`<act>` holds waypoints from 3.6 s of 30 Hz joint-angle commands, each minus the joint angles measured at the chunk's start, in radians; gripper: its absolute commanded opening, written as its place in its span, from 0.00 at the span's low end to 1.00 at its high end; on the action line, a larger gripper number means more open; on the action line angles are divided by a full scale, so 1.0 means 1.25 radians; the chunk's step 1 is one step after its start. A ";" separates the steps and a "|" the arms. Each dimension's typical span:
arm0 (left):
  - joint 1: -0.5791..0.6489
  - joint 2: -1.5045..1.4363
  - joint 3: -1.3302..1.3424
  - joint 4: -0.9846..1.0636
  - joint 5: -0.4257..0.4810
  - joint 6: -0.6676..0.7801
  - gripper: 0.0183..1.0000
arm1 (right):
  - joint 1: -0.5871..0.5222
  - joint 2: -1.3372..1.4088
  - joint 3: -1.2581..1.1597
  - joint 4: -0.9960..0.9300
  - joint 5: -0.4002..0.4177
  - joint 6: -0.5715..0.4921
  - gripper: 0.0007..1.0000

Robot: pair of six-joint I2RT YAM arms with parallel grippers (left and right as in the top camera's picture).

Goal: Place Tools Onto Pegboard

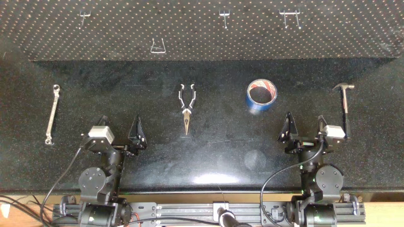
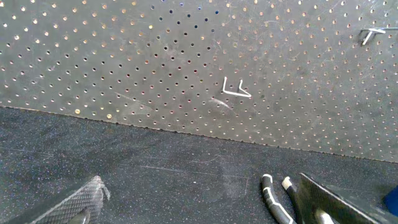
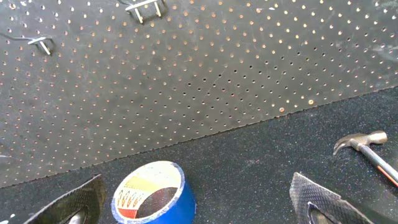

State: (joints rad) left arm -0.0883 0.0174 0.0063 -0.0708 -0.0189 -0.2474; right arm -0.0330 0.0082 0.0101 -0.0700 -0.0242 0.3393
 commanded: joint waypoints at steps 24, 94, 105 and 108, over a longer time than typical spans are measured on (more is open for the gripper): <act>0.002 -0.012 -0.001 -0.004 -0.013 0.016 0.99 | -0.005 -0.006 -0.005 0.001 0.007 0.012 0.98; 0.666 1.443 1.055 -0.761 0.063 0.721 1.00 | -0.005 -0.006 -0.005 0.001 0.007 0.012 0.97; 0.666 1.494 1.056 -0.700 0.021 0.728 0.99 | -0.005 -0.006 -0.005 0.001 0.007 0.012 0.98; 0.665 1.506 1.056 -0.700 0.018 0.729 1.00 | -0.005 -0.006 -0.005 0.001 0.007 0.012 0.98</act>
State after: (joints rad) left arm 0.7425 1.8633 1.3319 -0.9474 0.0257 0.6544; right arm -0.0326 0.0074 0.0086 -0.0669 -0.0242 0.3393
